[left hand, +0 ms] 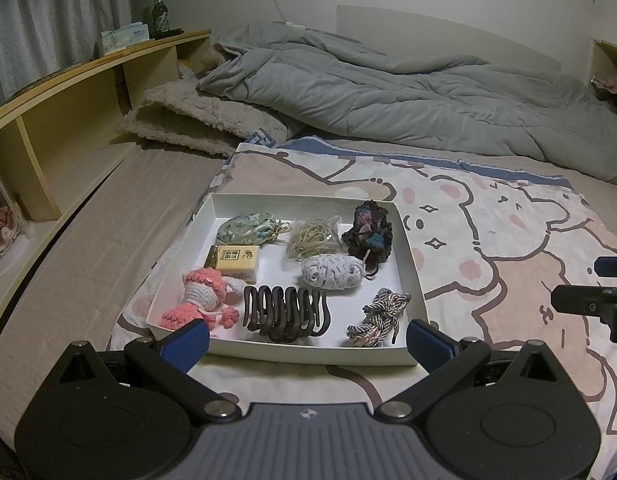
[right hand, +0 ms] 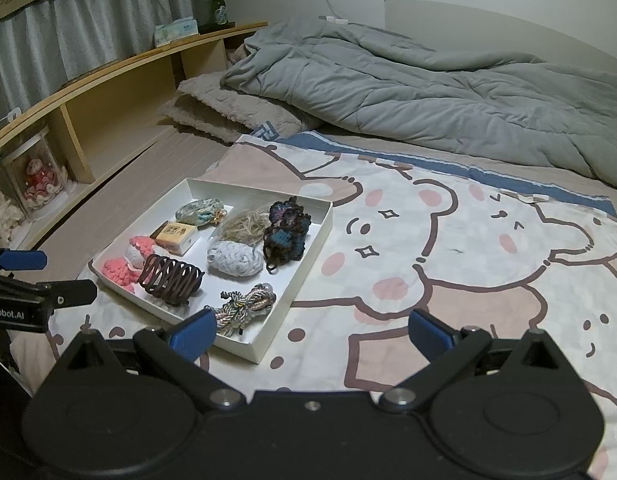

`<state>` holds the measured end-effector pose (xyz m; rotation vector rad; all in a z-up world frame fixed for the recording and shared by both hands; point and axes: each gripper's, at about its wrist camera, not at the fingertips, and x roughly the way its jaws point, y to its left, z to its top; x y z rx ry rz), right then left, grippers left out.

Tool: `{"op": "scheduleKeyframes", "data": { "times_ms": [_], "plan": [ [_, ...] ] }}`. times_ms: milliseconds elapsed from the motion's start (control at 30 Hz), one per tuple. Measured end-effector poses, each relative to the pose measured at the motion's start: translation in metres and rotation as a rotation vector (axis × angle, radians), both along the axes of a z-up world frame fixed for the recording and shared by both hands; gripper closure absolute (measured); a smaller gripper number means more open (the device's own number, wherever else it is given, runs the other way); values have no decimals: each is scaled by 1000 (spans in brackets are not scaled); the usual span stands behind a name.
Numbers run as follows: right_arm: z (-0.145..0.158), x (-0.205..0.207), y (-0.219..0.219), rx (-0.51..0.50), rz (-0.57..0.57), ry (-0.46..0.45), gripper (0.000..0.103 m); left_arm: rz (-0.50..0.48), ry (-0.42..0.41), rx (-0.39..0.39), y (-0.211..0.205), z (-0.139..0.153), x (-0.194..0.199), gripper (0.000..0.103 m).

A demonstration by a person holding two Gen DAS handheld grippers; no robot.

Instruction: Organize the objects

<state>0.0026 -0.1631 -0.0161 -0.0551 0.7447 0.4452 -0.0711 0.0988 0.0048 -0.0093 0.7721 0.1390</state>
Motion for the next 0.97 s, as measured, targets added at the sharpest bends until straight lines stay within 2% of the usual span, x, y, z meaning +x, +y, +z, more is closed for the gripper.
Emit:
{"op": "scheduleKeyframes", "data": {
  "times_ms": [967],
  "plan": [
    [-1, 0, 1, -2, 7, 0, 0, 0, 7, 0, -2, 0, 1, 0]
  ]
}}
